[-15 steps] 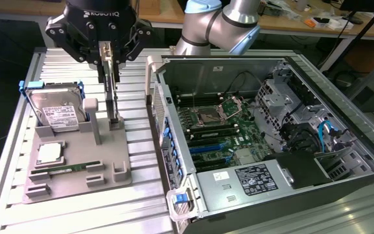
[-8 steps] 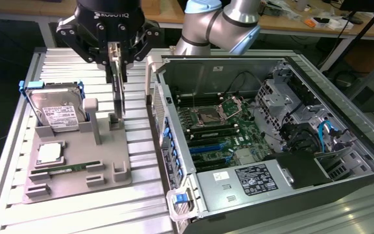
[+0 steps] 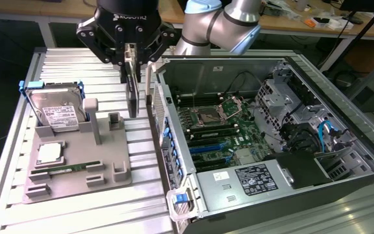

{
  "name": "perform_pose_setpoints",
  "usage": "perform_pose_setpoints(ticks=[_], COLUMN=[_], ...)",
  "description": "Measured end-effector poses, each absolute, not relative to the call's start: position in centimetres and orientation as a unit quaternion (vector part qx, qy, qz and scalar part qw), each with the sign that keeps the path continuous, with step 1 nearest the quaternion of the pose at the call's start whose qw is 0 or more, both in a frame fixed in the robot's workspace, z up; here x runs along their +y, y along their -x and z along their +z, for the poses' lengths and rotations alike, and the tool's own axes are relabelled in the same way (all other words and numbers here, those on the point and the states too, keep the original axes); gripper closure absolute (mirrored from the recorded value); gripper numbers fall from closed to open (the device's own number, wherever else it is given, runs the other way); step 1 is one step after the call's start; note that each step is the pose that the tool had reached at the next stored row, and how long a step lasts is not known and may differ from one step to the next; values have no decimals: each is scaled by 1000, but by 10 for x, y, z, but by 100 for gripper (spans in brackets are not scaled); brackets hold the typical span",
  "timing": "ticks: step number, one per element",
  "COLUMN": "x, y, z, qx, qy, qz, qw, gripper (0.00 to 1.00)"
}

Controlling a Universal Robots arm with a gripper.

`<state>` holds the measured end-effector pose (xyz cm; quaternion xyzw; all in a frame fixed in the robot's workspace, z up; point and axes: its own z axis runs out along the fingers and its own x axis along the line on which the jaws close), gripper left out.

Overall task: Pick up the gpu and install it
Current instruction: 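Pick up the gpu and move the gpu toward the slot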

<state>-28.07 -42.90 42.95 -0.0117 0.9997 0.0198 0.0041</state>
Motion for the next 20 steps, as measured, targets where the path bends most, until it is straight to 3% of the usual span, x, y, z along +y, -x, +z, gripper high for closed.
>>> perform_pose_setpoints(ticks=[5,20], x=[-429,-429], y=[262,179], z=[429,429], qx=[1000,999], qy=[12,11], qz=[20,20], qw=[3,-39], gripper=[73,73])
